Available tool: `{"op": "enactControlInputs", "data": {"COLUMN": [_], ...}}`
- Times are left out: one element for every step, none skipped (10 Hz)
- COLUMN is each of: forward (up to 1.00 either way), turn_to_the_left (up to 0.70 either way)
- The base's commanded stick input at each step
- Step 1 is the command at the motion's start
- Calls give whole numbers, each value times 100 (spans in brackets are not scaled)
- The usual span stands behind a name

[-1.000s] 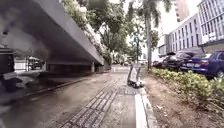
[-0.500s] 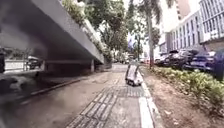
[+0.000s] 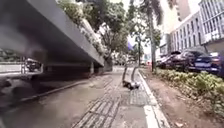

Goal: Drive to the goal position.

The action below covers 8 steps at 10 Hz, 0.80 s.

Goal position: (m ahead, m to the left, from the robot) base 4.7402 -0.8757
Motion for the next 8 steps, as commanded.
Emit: {"op": "enactControlInputs", "data": {"forward": [69, 69, 69, 69, 69, 69, 69, 69], "turn_to_the_left": [1, 1, 1, 1, 1, 1, 1, 1]}}
